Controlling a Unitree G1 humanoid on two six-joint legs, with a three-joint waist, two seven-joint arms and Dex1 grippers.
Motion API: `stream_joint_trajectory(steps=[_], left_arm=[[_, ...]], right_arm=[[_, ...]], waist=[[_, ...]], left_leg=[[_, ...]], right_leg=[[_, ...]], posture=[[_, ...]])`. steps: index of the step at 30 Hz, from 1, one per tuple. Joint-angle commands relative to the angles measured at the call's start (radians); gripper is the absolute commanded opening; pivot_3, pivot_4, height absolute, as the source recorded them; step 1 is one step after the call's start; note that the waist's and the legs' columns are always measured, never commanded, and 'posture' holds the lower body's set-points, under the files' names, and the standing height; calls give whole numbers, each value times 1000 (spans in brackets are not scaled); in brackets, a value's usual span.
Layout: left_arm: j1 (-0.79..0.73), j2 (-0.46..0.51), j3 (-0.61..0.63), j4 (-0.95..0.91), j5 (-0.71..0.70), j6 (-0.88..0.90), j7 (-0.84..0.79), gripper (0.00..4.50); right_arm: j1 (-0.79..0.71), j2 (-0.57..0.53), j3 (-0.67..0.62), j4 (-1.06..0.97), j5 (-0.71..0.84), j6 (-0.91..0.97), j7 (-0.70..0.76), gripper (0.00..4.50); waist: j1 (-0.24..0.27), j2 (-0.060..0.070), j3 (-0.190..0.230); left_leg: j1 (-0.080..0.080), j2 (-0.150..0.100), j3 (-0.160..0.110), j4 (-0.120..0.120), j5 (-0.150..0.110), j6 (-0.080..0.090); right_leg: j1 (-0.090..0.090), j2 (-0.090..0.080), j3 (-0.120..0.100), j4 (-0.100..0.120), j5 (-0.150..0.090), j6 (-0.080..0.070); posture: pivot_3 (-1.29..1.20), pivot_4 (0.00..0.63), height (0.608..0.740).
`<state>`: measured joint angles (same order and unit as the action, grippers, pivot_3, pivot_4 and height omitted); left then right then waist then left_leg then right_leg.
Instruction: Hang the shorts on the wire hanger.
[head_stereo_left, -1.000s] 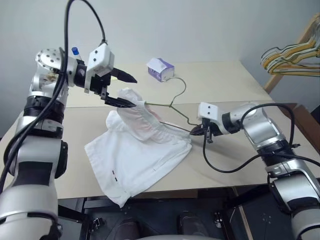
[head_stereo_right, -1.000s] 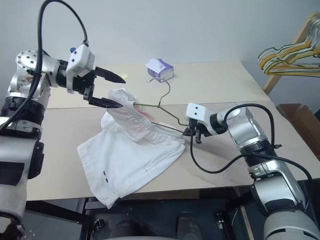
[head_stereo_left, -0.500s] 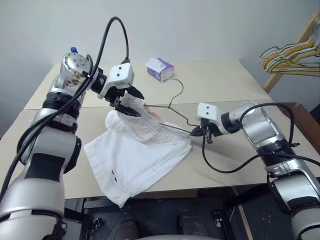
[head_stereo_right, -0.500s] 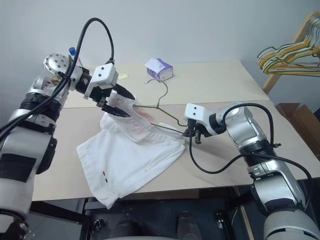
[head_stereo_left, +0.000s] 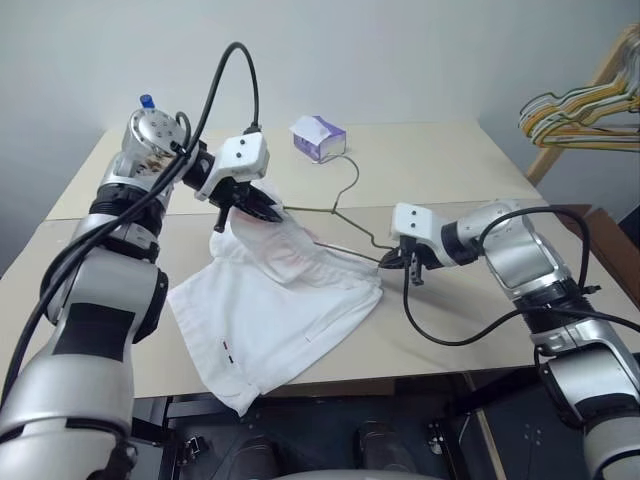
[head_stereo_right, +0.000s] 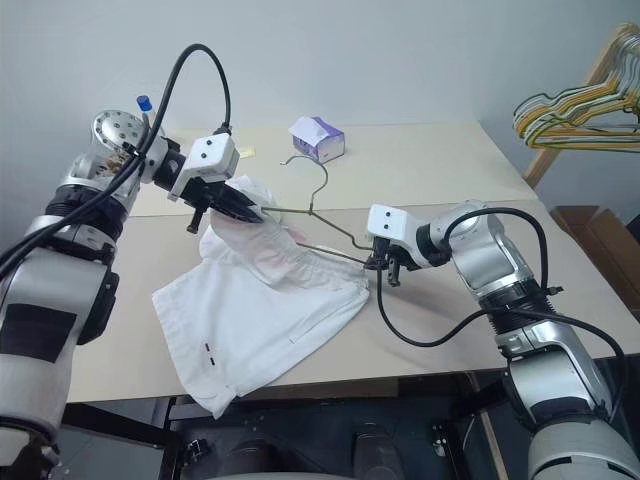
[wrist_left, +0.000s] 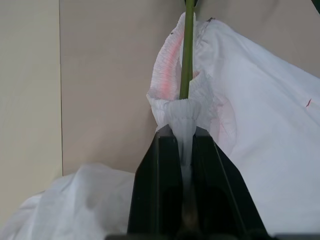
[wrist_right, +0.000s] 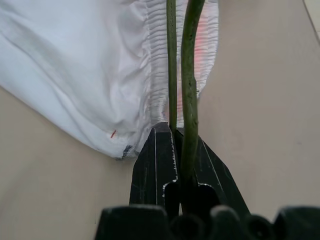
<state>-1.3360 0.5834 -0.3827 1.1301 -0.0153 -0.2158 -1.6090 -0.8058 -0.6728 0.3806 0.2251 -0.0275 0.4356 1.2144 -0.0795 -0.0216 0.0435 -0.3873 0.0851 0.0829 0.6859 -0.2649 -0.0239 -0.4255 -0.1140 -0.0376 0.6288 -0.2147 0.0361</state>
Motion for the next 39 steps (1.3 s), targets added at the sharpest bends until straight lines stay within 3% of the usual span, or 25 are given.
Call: stream_joint_trajectory(steps=[1,2,6,15,19,24,29,35,39], left_arm=[[-31,6,34,1,43,-32,36,4],[-32,7,41,2,52,-36,43,4],[-38,16,75,7,69,-48,65,0],[-63,51,141,20,87,-49,87,0],[-71,58,161,29,98,-50,113,0],[-75,59,178,29,96,-46,108,0],[-76,56,180,27,99,-48,99,0],[-77,50,186,29,102,-43,108,0],[-72,47,193,25,102,-42,107,0]], right_arm=[[-1,1,-50,-66,2,-93,-37,0],[3,-2,-53,-70,0,-114,-45,0],[9,-12,-72,-93,9,-100,-62,1189],[14,-53,-220,-106,56,32,-145,4484],[23,-64,-317,-156,157,267,-156,4484],[112,17,-410,-251,304,464,-216,4484],[196,165,-404,-228,343,444,-318,4484],[201,248,-356,-113,328,379,-368,4484],[190,276,-359,-41,346,346,-358,3589]], waist=[[-5,0,0],[-7,0,0],[-15,0,0],[-20,0,0],[-19,0,0],[-19,0,0],[-24,0,0],[-23,0,0],[-22,0,0]], left_leg=[[0,0,0,0,0,0],[0,0,0,0,0,0],[0,0,0,0,0,0],[0,0,0,0,0,0],[0,0,0,0,0,0],[0,0,-1,0,0,0],[1,0,0,0,0,0],[-1,0,-1,0,0,1],[-1,0,-1,0,0,1]], right_leg=[[0,0,0,0,0,0],[0,0,0,0,0,0],[0,0,0,0,0,0],[0,0,0,1,0,0],[0,0,0,1,0,0],[1,0,0,1,0,0],[0,0,0,1,0,0],[0,0,0,2,0,0],[0,0,0,2,0,1]], posture=[[-68,0,740],[-68,0,740],[-74,0,740],[-79,0,740],[-81,0,740],[-84,0,740],[-83,0,740],[-76,0,740],[-72,0,740]])
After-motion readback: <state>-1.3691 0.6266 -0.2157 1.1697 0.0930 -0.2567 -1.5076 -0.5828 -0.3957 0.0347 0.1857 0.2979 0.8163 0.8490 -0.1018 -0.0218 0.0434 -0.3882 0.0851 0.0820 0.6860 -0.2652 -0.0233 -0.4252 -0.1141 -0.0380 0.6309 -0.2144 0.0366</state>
